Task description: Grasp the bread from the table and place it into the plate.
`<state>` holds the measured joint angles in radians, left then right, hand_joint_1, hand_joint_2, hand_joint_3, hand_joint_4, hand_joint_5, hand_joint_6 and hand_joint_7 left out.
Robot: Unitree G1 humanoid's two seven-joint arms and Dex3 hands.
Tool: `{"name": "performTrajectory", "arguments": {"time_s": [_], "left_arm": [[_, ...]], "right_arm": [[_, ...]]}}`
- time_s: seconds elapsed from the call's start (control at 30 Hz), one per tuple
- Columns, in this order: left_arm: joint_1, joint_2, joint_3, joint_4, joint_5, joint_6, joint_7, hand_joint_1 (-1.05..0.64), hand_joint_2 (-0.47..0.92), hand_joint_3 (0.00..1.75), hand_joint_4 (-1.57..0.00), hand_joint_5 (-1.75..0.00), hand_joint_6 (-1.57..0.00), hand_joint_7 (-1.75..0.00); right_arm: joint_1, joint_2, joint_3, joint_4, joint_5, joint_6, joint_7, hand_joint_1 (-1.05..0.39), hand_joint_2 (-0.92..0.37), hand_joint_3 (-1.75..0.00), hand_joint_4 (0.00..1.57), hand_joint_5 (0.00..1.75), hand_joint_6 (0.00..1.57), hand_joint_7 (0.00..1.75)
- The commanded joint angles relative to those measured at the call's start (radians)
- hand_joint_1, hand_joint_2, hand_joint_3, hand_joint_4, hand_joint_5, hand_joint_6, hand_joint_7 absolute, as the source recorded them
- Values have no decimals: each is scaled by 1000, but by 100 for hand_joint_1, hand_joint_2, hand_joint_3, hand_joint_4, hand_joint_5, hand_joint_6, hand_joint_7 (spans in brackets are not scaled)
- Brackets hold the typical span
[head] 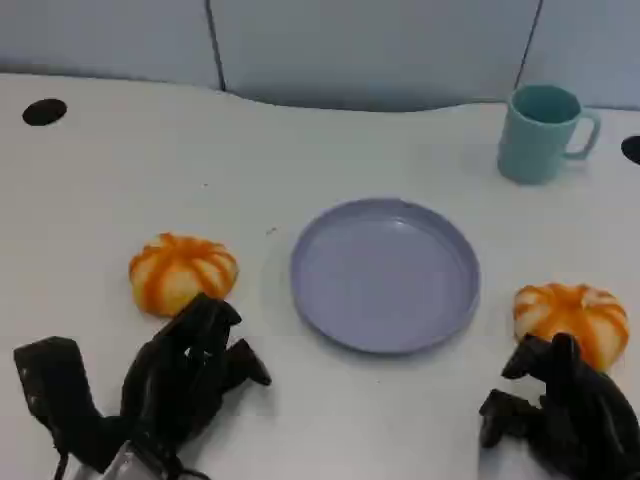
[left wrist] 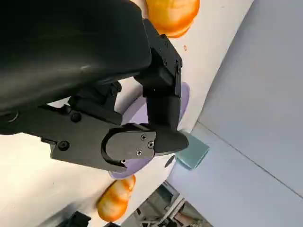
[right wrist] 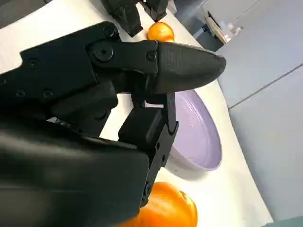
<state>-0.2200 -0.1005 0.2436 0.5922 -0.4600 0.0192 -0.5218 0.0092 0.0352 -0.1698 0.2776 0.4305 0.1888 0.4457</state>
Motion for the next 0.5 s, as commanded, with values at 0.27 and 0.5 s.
{"name": "performTrajectory", "arguments": {"time_s": [0.27,0.5], "left_arm": [[-8,17,5,9,6,-19,-9,-48,92,35,-80,-175,-57,-175],[-2,14,7,-2,0,-12,-6,-48,92,34,-80,-175,-57,-175]], "right_arm": [[17,-9,-3,1,1,10,-10,-44,-92,-58,125,126,107,120],[25,-9,2,-9,-2,9,-12,-44,-92,-58,124,127,106,121]]}}
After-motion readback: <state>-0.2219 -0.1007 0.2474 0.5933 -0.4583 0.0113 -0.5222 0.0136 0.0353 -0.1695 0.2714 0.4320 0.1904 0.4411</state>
